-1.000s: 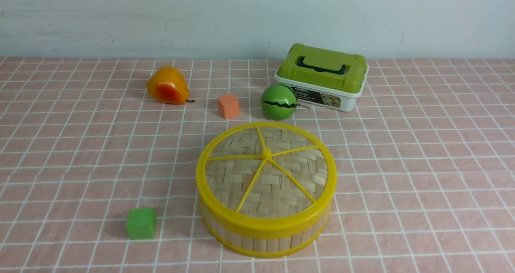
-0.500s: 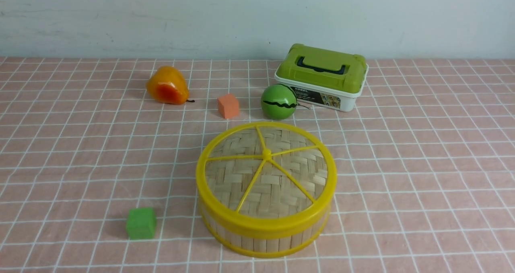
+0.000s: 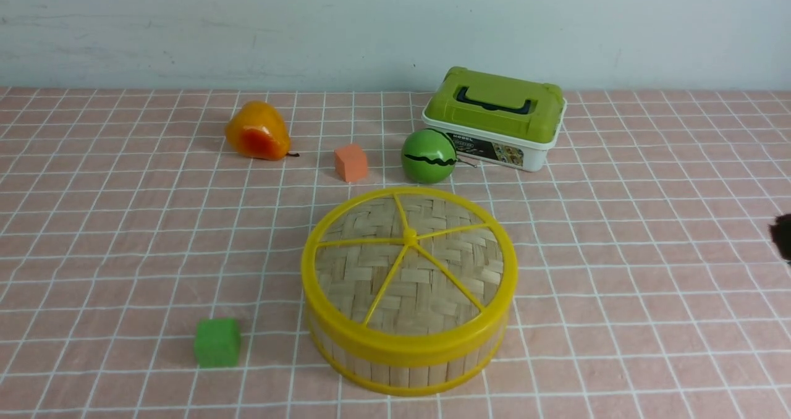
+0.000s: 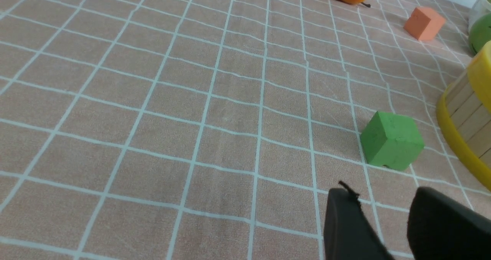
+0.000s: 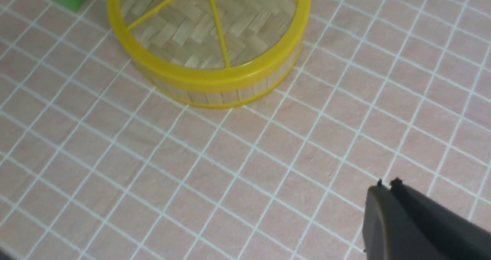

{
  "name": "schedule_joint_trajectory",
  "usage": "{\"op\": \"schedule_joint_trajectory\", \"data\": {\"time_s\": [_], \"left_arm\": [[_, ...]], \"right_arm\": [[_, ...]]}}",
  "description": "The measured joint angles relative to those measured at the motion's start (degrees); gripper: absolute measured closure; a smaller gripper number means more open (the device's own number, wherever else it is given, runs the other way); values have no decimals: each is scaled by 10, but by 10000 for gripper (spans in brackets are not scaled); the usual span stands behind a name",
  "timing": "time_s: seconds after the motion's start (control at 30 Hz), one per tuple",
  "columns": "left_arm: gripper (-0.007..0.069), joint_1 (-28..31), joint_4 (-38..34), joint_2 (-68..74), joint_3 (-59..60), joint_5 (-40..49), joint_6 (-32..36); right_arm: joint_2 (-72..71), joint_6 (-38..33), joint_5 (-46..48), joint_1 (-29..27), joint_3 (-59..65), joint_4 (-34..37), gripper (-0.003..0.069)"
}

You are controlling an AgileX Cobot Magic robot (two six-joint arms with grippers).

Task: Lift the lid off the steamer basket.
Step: Use the right arm to lift the lid of the steamer

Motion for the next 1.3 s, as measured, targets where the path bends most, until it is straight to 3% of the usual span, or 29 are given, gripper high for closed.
{"op": "schedule_joint_trajectory", "data": {"time_s": [0.17,0.5,0.87,1.07,1.17,1.3], "left_arm": [[386,0,0,0,0,0,0],[386,0,0,0,0,0,0],[386,0,0,0,0,0,0],[386,0,0,0,0,0,0],[386,0,0,0,0,0,0],[386,0,0,0,0,0,0]], "right_arm": [[117,28,48,58,-93,-19,669],[325,86,51,179,-266,-85,651],[503,130,51,251,-425,-103,615],[572,147,50,255,-481,-106,530],[596,158,50,255,-492,-113,431],[607,160,41,255,-492,-125,354]]}}
